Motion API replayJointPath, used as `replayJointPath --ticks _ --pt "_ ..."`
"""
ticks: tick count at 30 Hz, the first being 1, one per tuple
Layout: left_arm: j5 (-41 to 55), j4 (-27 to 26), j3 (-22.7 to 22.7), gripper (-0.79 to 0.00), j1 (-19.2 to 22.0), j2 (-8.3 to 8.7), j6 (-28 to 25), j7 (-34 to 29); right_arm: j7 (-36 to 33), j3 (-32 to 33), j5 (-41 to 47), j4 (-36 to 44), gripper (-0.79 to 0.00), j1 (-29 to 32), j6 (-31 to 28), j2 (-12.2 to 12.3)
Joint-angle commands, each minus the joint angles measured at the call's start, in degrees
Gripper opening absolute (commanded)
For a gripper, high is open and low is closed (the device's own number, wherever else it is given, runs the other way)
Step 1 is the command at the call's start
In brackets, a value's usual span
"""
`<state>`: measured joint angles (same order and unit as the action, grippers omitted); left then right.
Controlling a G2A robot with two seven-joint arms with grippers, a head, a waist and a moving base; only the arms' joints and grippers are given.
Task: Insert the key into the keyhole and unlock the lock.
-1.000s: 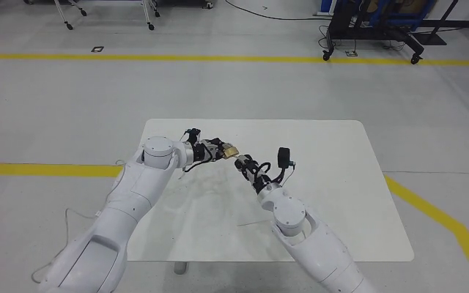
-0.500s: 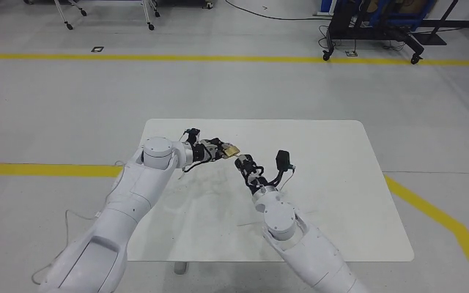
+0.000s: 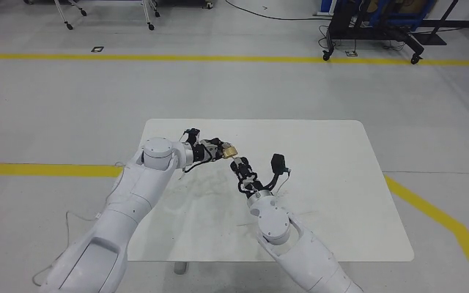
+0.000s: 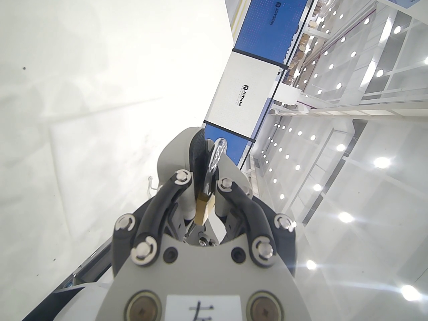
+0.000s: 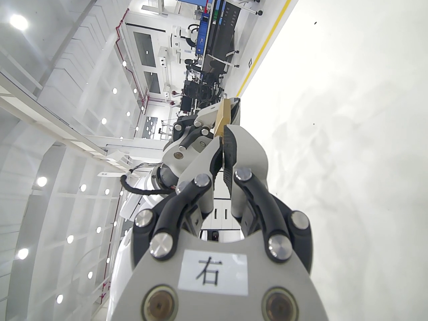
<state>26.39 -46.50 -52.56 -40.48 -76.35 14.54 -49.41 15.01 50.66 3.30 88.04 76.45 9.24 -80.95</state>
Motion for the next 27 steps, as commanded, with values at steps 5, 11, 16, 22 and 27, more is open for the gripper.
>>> replayJointPath --ticks 5,11,16,22,27 --pt "-0.44 -0.14 -0.23 -0.785 -0.10 -0.01 -0.02 -0.07 -1.32 0.39 0.14 -0.21 -0.785 0.12 -0.45 -0.34" --pt "-0.85 -0.28 -0.41 -0.785 -0.20 -0.05 -0.05 -0.08 -3.54 0.72 0.63 -0.15 -0.785 0.30 -1.00 -0.63" --pt "-1.22 -0.39 -0.57 -0.785 -0.29 -0.07 -0.28 -0.10 -4.20 1.11 0.81 -0.27 -0.785 0.17 -0.99 -0.92" --pt "-1.59 -0.42 -0.67 -0.785 -0.28 -0.12 -0.07 -0.33 -5.20 2.23 2.10 -0.80 -0.785 -0.21 -0.85 -1.23" --pt "-1.90 -0.30 -0.69 -0.785 -0.18 -0.17 0.43 -0.71 -12.33 4.74 6.67 -1.60 -0.785 -0.75 -0.72 -1.03"
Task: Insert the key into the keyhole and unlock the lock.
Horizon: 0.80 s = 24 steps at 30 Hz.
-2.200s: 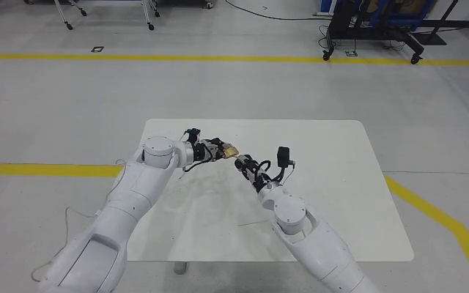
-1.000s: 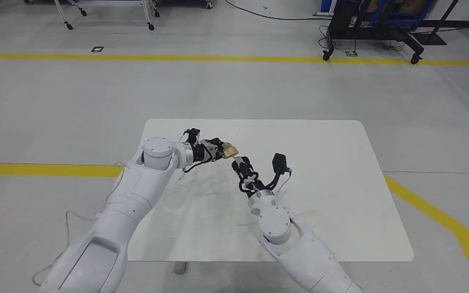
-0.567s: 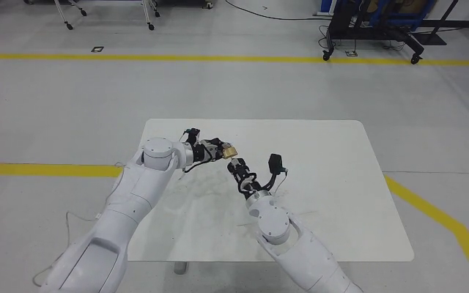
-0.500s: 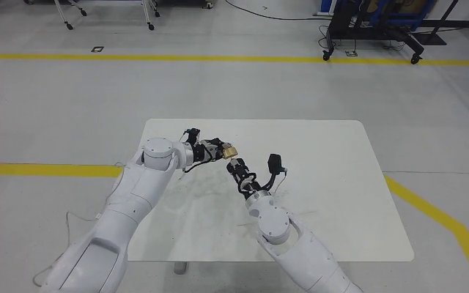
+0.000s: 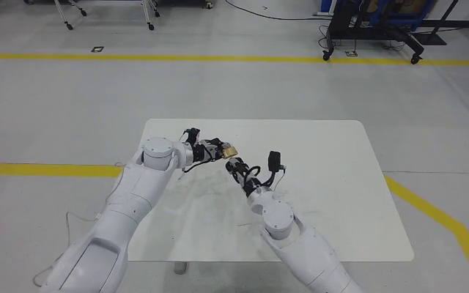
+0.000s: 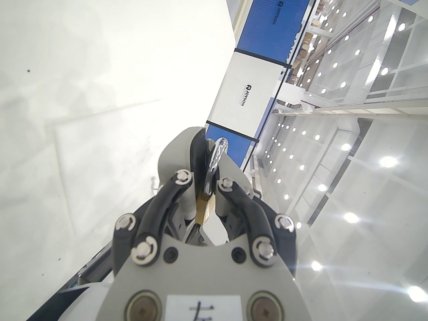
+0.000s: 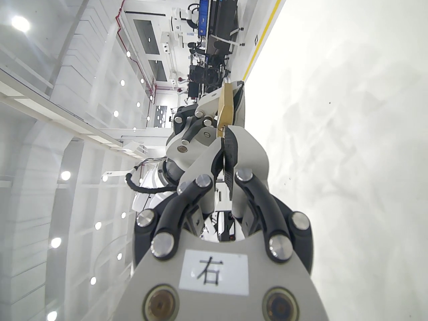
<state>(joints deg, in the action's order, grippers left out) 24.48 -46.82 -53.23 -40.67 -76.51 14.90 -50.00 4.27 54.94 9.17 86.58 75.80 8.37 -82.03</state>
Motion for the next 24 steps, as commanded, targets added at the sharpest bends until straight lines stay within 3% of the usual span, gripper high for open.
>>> replayJointPath --ticks 1,24 --pt "0.01 0.07 -0.03 -0.785 0.02 -0.02 0.14 -0.26 -2.67 1.10 1.33 -0.36 -0.785 -0.26 0.28 0.14" --pt "2.28 1.51 -0.96 -0.785 0.51 -0.30 1.26 -4.99 -9.96 6.52 2.40 -1.22 -0.785 0.21 -0.66 0.81"
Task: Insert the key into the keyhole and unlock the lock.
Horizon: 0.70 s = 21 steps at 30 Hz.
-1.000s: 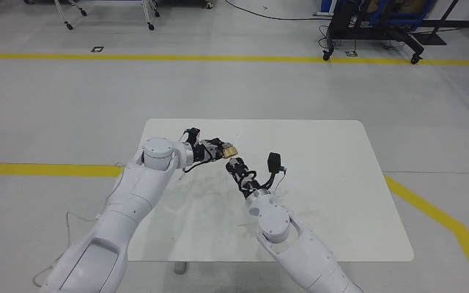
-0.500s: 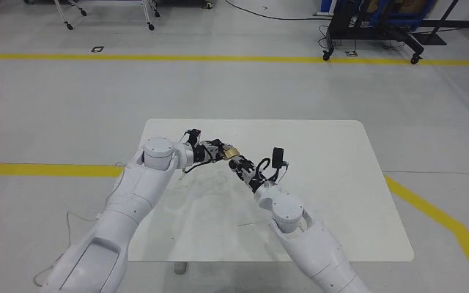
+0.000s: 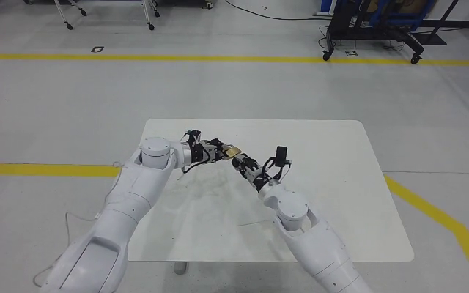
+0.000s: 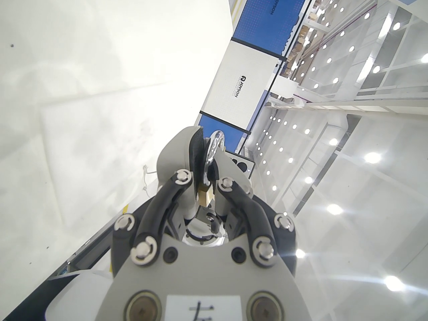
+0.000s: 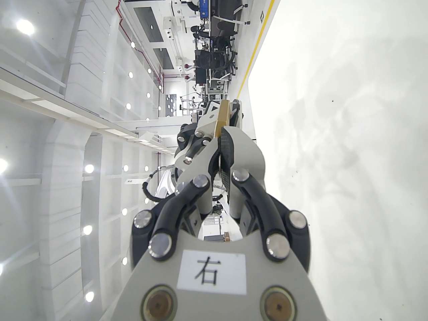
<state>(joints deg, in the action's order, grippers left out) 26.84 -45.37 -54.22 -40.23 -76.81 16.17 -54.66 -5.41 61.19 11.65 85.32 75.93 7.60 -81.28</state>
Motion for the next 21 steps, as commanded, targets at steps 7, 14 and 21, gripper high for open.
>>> replayJointPath --ticks 7,14,21 --pt "-0.32 0.43 0.22 -0.785 0.36 -0.07 -0.21 -1.94 -1.40 1.62 -1.14 1.10 -0.785 0.94 0.55 0.41" --pt "-0.50 0.65 0.27 -0.785 0.49 -0.12 -0.34 -2.48 -1.51 1.72 -1.82 2.09 -0.665 1.53 1.17 0.44" --pt "-0.69 0.71 0.20 -0.785 0.47 -0.12 -0.51 -2.71 -1.74 1.84 -1.90 2.91 -0.674 2.13 1.19 0.45"
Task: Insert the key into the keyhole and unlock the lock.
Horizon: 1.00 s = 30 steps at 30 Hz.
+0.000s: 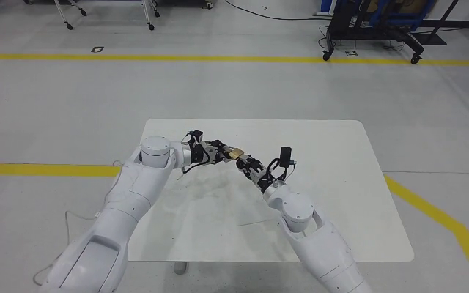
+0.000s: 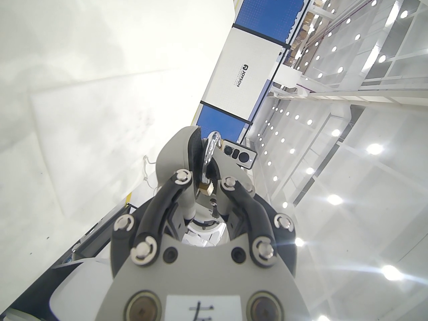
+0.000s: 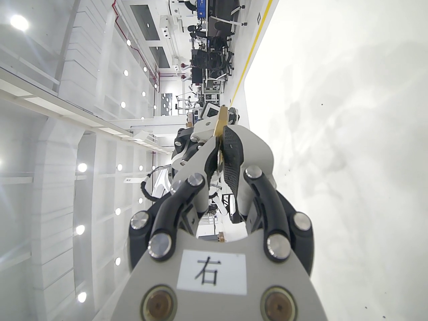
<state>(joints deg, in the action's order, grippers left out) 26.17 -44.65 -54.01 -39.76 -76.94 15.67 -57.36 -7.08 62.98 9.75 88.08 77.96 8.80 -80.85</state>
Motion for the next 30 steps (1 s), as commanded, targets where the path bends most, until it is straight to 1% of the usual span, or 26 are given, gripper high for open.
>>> replayJointPath --ticks 1,19,24,28,30 --pt "-0.04 -0.01 -0.03 -0.785 -0.02 0.01 -0.01 -0.02 -0.08 0.12 -0.10 0.31 -0.674 0.24 -0.04 0.03" --pt "-0.48 0.10 -0.12 -0.785 0.06 -0.10 -0.06 0.30 -1.21 1.35 0.56 2.15 -0.668 2.14 -0.77 0.24" --pt "-0.95 -0.06 -0.08 -0.785 0.02 -0.10 -0.46 0.52 -2.40 2.36 1.34 2.57 -0.650 2.84 -1.49 0.44" --pt "-1.42 -0.16 -0.02 -0.785 0.02 -0.10 -0.66 0.73 -2.74 2.97 1.41 3.10 -0.619 3.54 -1.67 0.60" --pt "-1.61 -0.20 0.00 -0.785 0.00 -0.10 -0.77 0.79 -2.65 3.23 1.18 3.29 -0.643 3.79 -1.64 0.66"
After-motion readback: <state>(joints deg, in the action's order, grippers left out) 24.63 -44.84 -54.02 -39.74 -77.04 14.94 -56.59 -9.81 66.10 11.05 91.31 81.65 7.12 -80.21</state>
